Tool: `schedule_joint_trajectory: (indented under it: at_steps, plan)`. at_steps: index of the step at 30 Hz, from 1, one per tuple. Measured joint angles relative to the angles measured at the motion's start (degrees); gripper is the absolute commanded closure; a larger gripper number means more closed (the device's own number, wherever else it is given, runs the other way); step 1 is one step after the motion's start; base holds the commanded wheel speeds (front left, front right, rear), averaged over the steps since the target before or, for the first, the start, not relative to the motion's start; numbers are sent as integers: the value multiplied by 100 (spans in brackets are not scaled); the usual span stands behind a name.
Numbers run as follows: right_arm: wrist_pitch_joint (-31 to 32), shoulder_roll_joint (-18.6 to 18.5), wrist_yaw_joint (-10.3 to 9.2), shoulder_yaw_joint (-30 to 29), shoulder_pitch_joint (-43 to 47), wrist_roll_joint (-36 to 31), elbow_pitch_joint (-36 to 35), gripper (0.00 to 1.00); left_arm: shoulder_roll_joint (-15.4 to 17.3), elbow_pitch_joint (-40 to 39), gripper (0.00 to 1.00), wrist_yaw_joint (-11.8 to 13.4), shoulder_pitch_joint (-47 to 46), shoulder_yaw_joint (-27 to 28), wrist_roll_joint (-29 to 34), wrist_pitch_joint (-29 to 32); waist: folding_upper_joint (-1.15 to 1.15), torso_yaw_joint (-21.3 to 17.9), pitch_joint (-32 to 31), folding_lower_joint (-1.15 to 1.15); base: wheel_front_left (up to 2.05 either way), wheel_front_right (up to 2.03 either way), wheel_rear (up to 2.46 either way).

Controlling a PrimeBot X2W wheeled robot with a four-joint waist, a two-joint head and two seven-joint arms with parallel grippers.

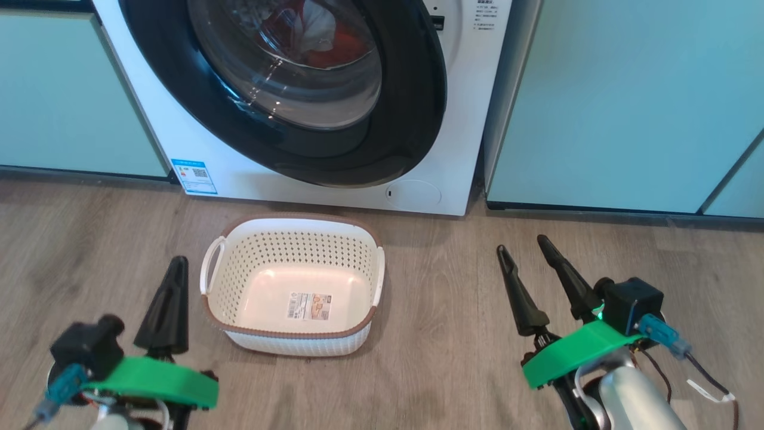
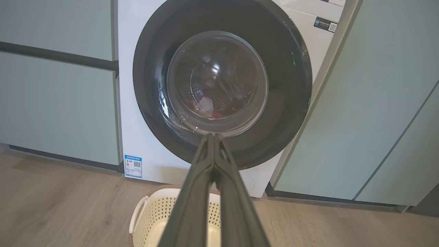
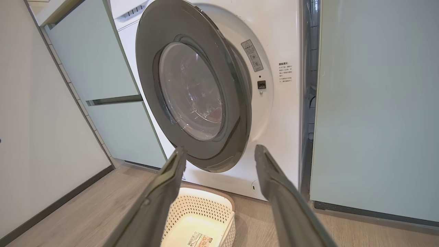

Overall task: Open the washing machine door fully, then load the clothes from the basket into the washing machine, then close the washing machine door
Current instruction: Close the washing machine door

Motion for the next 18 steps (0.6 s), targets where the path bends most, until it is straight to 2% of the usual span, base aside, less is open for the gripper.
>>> schedule_joint_trajectory:
  at_steps: [3, 6, 11, 18]
  plan:
    - [0, 0, 0, 43, 14, 10, 0, 0, -347, -165, 100, -261, 175, 326, 512, 0, 0, -57, 8, 0, 0, 0, 0]
    - [0, 0, 0, 66, 40, 40, -1, 0, -515, -222, 100, -410, 232, 541, 876, 0, 0, -112, 23, 0, 0, 0, 0]
    - [0, 0, 0, -148, 58, 46, -59, 0, -676, -254, 100, -490, 245, 660, 1082, -1, 0, -179, 39, 0, 0, 0, 0]
    - [0, 0, 0, -506, 59, -87, -185, 0, -720, -209, 100, -512, 250, 563, 1103, -15, 0, -228, 69, 0, 0, 0, 0]
